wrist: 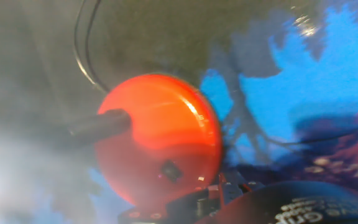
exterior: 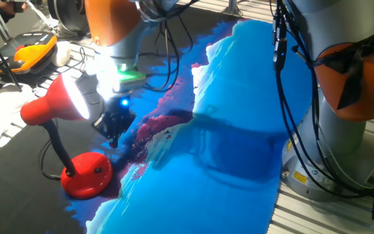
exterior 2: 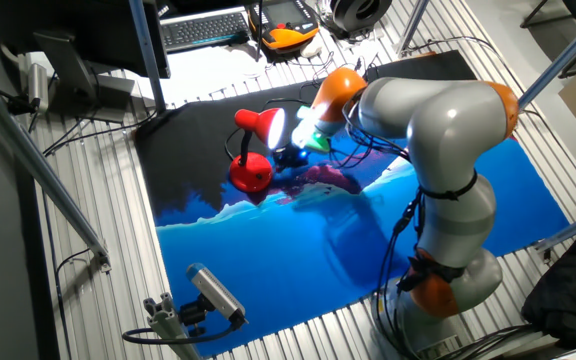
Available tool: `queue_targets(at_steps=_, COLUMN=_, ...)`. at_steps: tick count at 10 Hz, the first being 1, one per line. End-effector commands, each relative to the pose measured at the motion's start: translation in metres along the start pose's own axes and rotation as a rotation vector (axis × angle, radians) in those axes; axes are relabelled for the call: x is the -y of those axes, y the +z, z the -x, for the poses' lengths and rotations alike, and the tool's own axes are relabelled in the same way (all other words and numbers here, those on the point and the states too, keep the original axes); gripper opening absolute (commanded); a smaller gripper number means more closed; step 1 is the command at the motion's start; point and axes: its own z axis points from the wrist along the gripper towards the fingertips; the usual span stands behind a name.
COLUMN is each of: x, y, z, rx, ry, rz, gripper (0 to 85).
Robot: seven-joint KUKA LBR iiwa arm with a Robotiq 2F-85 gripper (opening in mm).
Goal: Turn on the desk lamp by pressing the button
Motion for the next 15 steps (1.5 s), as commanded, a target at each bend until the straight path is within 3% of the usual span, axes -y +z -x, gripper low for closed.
queue_targets(at_steps=1, x=0.006, y=-0.005, z=0.000, rx=0.002, ry=-0.024, rz=-0.020, gripper=0.0)
queue_targets(at_steps=3, x=0.017, y=-0.018, z=0.003, rx=-0.004, ry=-0.076, rz=-0.045, gripper=0.0)
queue_targets(at_steps=5, x=0.026, y=-0.042, z=0.014, rx=-0.051, ry=-0.115, rz=-0.064, gripper=0.0)
queue_targets(at_steps=6, x=0.029, y=-0.053, z=0.019, rx=-0.060, ry=-0.129, rz=-0.072, gripper=0.0)
queue_targets(at_steps=7, x=0.030, y=-0.064, z=0.024, rx=-0.068, ry=-0.151, rz=-0.097, gripper=0.0)
queue_targets(at_steps=9, x=0.024, y=-0.088, z=0.031, rx=-0.079, ry=-0.214, rz=-0.186, gripper=0.0)
queue_targets(at_steps=10, x=0.019, y=-0.099, z=0.033, rx=-0.084, ry=-0.232, rz=-0.214, gripper=0.0)
queue_targets(at_steps=11, x=0.016, y=-0.104, z=0.031, rx=-0.072, ry=-0.260, rz=-0.265, gripper=0.0)
queue_targets(at_steps=12, x=0.014, y=-0.107, z=0.030, rx=-0.066, ry=-0.268, rz=-0.275, gripper=0.0)
queue_targets(at_steps=14, x=0.018, y=-0.112, z=0.031, rx=-0.070, ry=-0.279, rz=-0.261, gripper=0.0)
queue_targets(at_steps=15, x=0.019, y=-0.113, z=0.031, rx=-0.071, ry=-0.294, rz=-0.274, gripper=0.0)
